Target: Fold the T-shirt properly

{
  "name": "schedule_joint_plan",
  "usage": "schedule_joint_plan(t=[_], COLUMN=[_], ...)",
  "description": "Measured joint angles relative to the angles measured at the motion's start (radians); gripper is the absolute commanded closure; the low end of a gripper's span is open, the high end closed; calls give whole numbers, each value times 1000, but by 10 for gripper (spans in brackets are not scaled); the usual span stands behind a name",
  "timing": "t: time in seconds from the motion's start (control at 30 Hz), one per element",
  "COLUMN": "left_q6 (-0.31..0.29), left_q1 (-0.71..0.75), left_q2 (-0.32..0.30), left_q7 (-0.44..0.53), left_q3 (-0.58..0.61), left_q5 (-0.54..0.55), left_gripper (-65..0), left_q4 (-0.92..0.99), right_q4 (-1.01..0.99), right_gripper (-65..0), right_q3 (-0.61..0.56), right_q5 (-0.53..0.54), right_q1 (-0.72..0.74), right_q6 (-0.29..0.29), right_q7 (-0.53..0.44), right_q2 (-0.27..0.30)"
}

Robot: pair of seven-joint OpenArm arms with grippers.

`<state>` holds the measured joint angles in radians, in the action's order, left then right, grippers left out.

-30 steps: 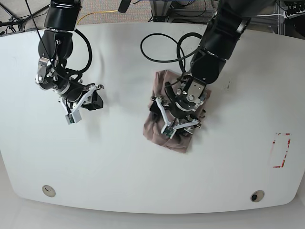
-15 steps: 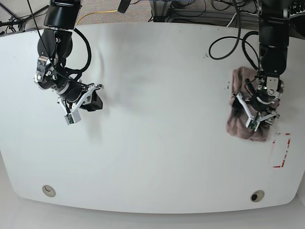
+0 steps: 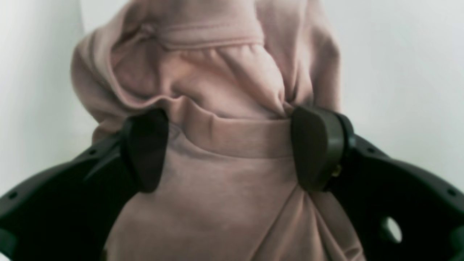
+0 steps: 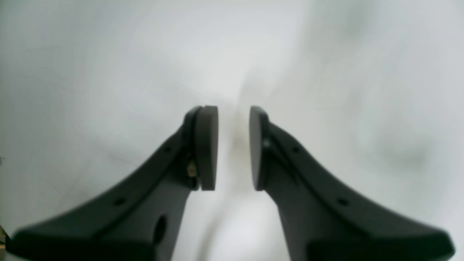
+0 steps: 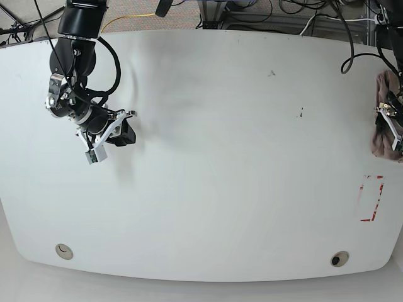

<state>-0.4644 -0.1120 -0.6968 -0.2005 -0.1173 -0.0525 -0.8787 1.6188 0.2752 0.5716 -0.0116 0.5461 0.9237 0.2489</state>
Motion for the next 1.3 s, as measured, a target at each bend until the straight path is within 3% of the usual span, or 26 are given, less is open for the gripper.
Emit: schedule_joint_plan(t=[0.17, 0.27, 0.53, 0.73, 0.87, 0.93, 1.07, 1.17, 1.3], left_q6=[-145, -180, -195, -196, -180, -169, -34, 26, 76], left_q1=[-54, -66, -74, -66, -18, 12, 45, 108, 225], left_q2=[-2, 0, 0, 26, 129, 203, 347, 408, 466], left_q7=[-66, -100, -246, -333, -313, -268, -135, 14, 98], left_q3=[-41, -44, -47, -116, -151, -147, -143, -151, -124], left_q5=[-35, -42, -38, -45, -53, -42, -48, -45, -53], left_gripper=[-500, -500, -500, -499, -499, -499, -499, -499, -499], left_q4=[5, -14, -286, -490, -624, -684, -711, -744, -819], right_q4=[37, 39, 53, 89, 109, 137, 134, 129, 129], right_gripper=[-138, -138, -138, -138, -138, -138, -138, -138, -138], right_q3=[1, 2, 67, 69, 70, 66, 72, 74, 122], right_q5=[0, -3, -11, -14, -44, -132, -288, -340, -395], right_q1=[-22, -19, -33, -34, -46, -73, -92, -116, -172], right_q6=[0, 0, 0, 0, 3, 1, 5, 67, 98], right_q7=[1, 1, 2, 0, -26, -97, -238, -321, -358], right_q2=[-4, -24, -32, -30, -20, -17, -46, -64, -74])
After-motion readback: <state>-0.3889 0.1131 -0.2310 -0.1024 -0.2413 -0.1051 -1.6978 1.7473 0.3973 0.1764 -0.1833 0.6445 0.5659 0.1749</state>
